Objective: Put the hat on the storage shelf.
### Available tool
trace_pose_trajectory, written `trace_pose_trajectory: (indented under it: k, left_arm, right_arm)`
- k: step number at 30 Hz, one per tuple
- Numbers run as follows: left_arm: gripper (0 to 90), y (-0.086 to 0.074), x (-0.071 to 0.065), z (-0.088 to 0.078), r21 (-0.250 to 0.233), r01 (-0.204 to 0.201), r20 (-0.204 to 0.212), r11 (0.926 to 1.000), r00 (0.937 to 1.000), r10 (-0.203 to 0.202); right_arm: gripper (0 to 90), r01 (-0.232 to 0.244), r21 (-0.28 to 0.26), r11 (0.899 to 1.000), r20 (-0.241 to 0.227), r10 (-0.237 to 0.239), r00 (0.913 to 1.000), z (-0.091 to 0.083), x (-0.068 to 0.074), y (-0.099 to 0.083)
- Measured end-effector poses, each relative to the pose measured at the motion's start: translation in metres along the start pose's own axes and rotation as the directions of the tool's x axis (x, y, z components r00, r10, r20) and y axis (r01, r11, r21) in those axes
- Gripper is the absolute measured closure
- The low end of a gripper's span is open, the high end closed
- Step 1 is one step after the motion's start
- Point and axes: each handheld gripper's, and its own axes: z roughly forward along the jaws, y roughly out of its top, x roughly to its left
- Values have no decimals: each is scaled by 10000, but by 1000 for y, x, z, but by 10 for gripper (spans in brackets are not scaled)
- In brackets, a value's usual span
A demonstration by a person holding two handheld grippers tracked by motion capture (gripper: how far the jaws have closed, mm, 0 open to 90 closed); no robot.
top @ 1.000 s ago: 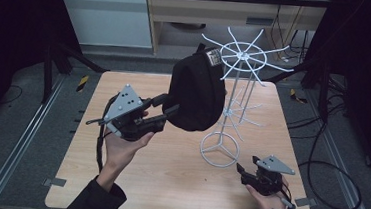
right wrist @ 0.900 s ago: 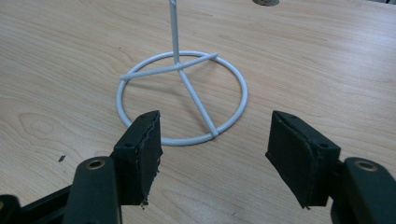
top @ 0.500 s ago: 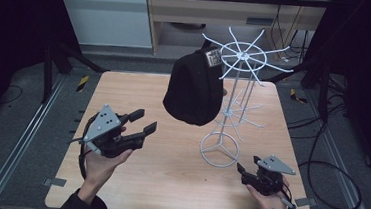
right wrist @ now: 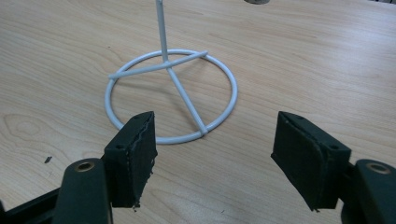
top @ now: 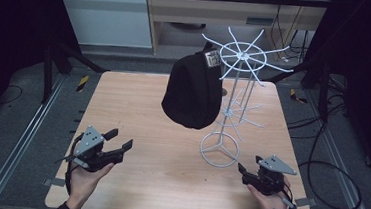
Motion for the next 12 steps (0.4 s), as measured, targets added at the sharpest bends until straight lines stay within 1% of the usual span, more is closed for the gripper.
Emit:
trace_pose_trajectory:
  k: [1,2,3,5,7,8,9,12]
  left_arm:
    - [327,-6,5,1,65,248,-80,9997,9997,-247]
    - [320,-10,9,2,161,371,-179,9992,9992,-368]
    - [317,-13,12,3,272,419,-263,9988,9988,-412]
    - [307,-20,19,5,431,642,-543,9970,9966,-619]
    - [300,-27,25,7,564,862,-659,9947,9944,-824]
    - [294,-32,28,7,665,942,-729,9933,9933,-893]
    - [291,-36,31,7,766,1011,-785,9919,9924,-951]
    - [288,-50,39,7,1136,1018,-1085,9883,9901,-895]
  right_arm:
    - [296,39,-7,10000,41,-39,10000,0,-1,0]
    - [292,56,-6,10000,55,-56,10000,1,-1,-1]
    - [289,-14,30,10000,54,13,10000,0,-1,-1]
    - [284,-11,40,10000,97,11,10000,1,-1,-1]
    - [277,34,47,10000,169,-35,9999,1,-3,-1]
    - [272,-68,83,9999,152,67,9999,1,-3,-1]
    - [267,-40,66,10000,208,38,9998,1,-5,-2]
    - [253,-112,48,9999,299,110,9995,1,-8,-3]
